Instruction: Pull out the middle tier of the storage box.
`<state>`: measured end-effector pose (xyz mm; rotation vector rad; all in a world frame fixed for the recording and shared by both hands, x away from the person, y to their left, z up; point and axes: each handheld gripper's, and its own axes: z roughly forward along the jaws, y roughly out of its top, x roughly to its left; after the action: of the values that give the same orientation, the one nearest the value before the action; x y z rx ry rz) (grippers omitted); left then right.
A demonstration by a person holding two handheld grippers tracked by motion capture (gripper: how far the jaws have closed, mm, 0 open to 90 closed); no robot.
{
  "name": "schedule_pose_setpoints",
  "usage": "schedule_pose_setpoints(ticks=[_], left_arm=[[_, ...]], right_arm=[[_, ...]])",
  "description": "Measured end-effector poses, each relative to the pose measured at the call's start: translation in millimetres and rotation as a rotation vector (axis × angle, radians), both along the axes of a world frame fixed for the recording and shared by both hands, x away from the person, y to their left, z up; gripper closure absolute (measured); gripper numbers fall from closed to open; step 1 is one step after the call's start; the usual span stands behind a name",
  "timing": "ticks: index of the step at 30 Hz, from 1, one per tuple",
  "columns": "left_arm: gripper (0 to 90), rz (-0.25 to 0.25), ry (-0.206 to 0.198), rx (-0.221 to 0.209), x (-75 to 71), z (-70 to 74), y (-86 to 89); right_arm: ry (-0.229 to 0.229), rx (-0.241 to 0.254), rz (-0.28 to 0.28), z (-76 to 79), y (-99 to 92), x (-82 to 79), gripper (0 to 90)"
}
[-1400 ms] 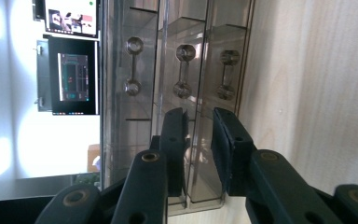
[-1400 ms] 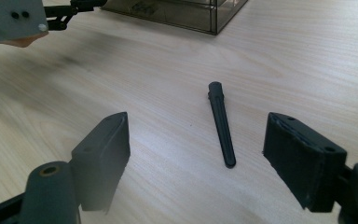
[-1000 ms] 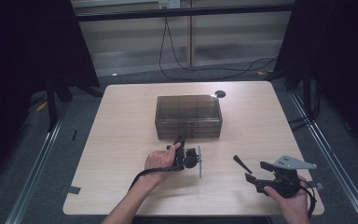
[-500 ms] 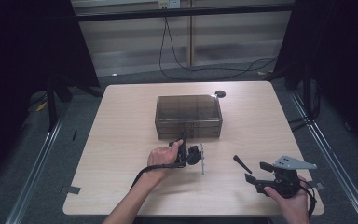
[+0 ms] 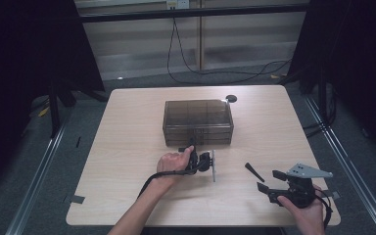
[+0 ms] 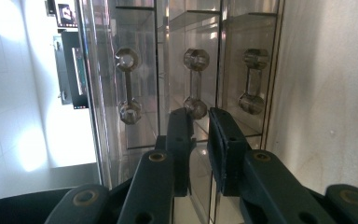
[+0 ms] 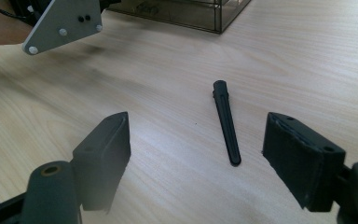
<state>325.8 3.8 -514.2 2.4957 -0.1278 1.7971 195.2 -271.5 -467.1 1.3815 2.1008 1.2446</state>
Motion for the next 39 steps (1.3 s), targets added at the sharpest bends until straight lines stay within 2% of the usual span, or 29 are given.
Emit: schedule_pose_setpoints(ticks=[6, 10, 20, 28, 35, 36, 39], left_arm=[[79.8, -0.006, -0.003, 0.016, 0.6, -0.4, -4.1], [80.1, -0.001, -0.012, 0.01, 1.5, -1.5, -5.0], [79.0, 0.015, -0.038, 0.052, 2.9, -5.2, -8.9], [78.2, 0.002, -0.051, 0.058, 2.7, -7.3, -9.7], [79.9, 0.017, -0.067, 0.076, 3.3, -8.8, -11.1], [80.1, 0.011, -0.077, 0.068, 3.6, -9.8, -11.1], [80.2, 0.013, -0.071, 0.057, 3.8, -9.7, -11.3]], right_arm=[[0.003, -0.004, 0.0, -0.2, 0.2, 0.0, 23.1], [0.003, -0.002, 0.001, -0.3, -0.1, 0.1, 23.1], [0.007, -0.003, 0.007, -0.3, -0.4, 0.6, 22.8], [0.006, -0.004, 0.008, -0.5, -1.2, 0.7, 22.8], [0.005, -0.006, 0.006, -0.2, -0.9, 0.2, 22.8], [0.005, -0.007, 0.006, -0.3, -0.7, 0.2, 22.8], [0.005, -0.009, 0.007, -0.4, -0.5, 0.3, 22.8]])
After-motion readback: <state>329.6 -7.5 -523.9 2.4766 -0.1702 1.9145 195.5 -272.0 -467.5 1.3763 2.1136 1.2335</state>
